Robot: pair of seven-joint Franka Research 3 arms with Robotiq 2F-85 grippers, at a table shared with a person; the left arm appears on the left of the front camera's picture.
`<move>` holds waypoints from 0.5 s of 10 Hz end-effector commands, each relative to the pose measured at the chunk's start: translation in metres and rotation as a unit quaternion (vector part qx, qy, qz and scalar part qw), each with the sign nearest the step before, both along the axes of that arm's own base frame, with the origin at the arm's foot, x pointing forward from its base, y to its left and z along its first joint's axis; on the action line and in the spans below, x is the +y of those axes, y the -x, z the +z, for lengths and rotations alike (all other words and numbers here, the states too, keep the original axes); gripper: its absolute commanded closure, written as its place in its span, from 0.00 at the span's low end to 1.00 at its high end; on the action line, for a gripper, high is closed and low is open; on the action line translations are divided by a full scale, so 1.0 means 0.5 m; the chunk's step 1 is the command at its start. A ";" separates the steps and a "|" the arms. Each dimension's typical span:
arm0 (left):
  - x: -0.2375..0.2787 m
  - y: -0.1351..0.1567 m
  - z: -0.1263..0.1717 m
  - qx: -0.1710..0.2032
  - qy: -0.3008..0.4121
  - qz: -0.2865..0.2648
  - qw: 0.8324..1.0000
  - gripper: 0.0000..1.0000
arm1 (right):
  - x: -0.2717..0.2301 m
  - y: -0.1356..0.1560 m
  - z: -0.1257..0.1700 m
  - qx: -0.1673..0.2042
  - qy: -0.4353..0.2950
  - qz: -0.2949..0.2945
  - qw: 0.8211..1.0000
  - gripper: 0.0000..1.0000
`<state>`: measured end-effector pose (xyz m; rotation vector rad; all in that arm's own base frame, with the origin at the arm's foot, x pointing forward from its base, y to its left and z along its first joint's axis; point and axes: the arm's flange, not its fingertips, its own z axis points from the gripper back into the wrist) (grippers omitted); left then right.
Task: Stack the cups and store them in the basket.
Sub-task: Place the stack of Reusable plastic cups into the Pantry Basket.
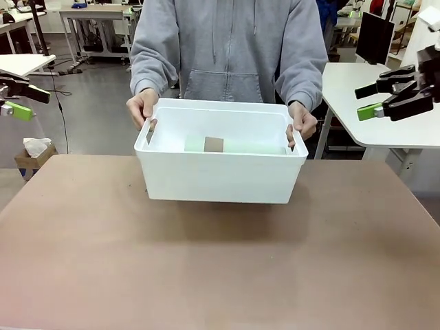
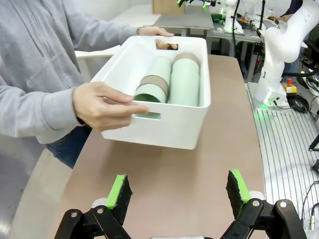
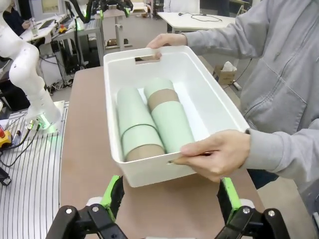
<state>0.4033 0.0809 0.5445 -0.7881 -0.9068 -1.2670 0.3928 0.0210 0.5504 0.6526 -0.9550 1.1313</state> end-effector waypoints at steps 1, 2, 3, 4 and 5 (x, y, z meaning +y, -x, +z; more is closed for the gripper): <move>-0.004 0.003 0.006 0.000 0.005 -0.001 1.000 0.00 | 0.003 0.002 0.006 -0.001 -0.012 -0.001 1.000 0.00; -0.004 0.003 0.006 0.000 0.005 -0.001 1.000 0.00 | 0.003 0.002 0.006 -0.001 -0.012 -0.001 1.000 0.00; -0.004 0.003 0.006 0.000 0.005 -0.001 1.000 0.00 | 0.003 0.002 0.006 -0.001 -0.012 -0.001 1.000 0.00; -0.004 0.003 0.006 0.000 0.005 -0.001 1.000 0.00 | 0.003 0.002 0.006 -0.001 -0.012 -0.001 1.000 0.00; -0.004 0.003 0.006 0.000 0.005 -0.001 1.000 0.00 | 0.003 0.002 0.006 -0.001 -0.012 -0.001 1.000 0.00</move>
